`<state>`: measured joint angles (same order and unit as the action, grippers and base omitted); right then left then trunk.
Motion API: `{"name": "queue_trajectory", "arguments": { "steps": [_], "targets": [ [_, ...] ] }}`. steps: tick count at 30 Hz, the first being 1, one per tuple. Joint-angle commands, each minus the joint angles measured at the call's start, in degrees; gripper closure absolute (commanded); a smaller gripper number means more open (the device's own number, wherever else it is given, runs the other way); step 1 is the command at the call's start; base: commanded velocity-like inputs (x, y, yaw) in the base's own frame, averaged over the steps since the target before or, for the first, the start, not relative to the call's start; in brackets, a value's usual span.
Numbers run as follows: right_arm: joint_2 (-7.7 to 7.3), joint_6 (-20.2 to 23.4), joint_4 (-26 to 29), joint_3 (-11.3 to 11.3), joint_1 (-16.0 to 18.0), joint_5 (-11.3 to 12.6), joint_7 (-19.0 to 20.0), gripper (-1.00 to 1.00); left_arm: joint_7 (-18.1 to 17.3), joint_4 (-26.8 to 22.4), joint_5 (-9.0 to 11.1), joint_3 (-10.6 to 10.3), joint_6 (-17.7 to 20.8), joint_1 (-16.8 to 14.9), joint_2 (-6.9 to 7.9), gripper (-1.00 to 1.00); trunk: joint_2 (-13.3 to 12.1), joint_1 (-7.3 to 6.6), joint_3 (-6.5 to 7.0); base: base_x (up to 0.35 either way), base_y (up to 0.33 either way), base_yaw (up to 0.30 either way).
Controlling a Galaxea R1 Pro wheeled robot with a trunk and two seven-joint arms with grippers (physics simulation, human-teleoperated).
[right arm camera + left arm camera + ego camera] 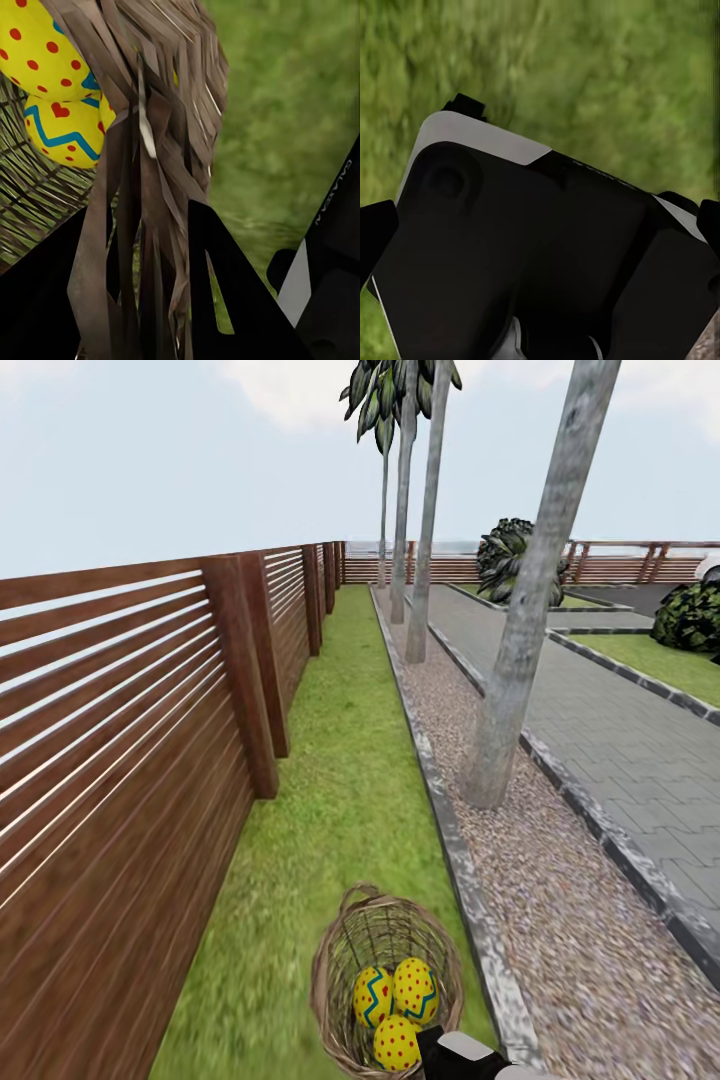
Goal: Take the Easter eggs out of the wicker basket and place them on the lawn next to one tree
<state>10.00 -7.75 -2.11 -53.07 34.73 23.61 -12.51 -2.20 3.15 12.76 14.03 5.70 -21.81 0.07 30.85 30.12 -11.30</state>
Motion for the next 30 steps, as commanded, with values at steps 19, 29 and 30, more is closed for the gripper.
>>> {"name": "queue_trajectory", "arguments": {
  "steps": [19, 29, 30],
  "targets": [
    [0.0, -0.33, -0.09, 0.16, 0.08, 0.29, -0.01, 1.0, -0.17, 0.11, 0.6, 0.03, 0.1, -0.07, 0.02, -1.0, 0.09, 0.05, -0.09, 0.325, 0.0, 0.0],
    [0.0, -0.33, -0.09, 0.16, 0.08, 0.29, 0.02, 1.0, -0.17, 0.11, 0.6, 0.03, 0.1, -0.07, 0.02, -1.0, 0.09, 0.05, -0.09, 0.325, 0.0, 0.0],
    [0.0, -0.33, -0.09, 0.16, 0.08, 0.29, 0.02, 1.0, -0.17, 0.11, 0.6, 0.03, 0.1, -0.07, 0.02, -1.0, 0.09, 0.05, -0.09, 0.325, 0.0, 0.0]
  ]
}}
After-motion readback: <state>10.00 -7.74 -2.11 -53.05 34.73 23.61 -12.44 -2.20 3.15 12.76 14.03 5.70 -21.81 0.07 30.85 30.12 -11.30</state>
